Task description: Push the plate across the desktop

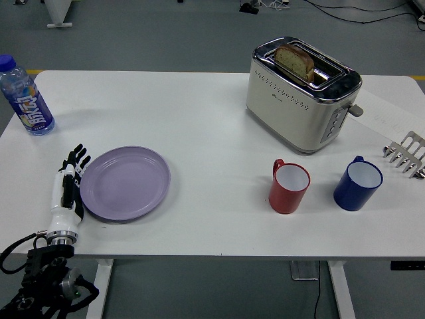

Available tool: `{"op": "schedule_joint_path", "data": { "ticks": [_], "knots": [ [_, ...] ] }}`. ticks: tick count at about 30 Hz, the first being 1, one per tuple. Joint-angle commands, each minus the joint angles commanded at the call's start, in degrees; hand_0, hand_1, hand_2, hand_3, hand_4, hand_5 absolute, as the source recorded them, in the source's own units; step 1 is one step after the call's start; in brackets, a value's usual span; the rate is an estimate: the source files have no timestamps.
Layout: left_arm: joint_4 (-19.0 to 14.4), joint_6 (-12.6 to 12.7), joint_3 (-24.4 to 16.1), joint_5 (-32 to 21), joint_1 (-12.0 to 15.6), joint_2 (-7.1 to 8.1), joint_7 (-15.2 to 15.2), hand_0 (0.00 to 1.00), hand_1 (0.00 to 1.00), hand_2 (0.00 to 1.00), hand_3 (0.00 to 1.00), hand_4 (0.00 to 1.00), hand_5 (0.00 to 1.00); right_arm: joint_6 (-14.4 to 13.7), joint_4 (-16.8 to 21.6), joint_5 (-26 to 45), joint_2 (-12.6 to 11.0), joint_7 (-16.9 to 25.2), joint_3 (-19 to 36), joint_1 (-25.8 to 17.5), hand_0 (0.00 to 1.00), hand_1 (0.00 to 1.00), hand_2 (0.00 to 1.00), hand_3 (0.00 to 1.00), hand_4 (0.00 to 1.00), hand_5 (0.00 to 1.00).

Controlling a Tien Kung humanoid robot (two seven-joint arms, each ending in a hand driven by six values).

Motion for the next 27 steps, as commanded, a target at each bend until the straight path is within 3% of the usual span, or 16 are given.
{"op": "schedule_joint_path", "data": {
  "ticks": [16, 27],
  "knots": [
    [-0.2, 2.5, 8.1, -2.6, -1.4, 0.00, -1.4, 0.845, 0.896, 0.918, 0.889, 0.597, 0.998, 0.1, 0.0, -0.1, -0.2, 0.1, -0.1, 0.2, 0.637, 0.609, 0.665, 0.605, 0.188, 0.112],
    [-1.1, 2.7, 12.7, -4.4, -1.6, 0.00, -1.7, 0.846, 0.896, 0.919, 0.888, 0.595, 0.998, 0.0, 0.0, -0.2, -0.3, 0.1, 0.1, 0.2, 0.638, 0.609, 0.665, 0.605, 0.188, 0.111]
  ]
}}
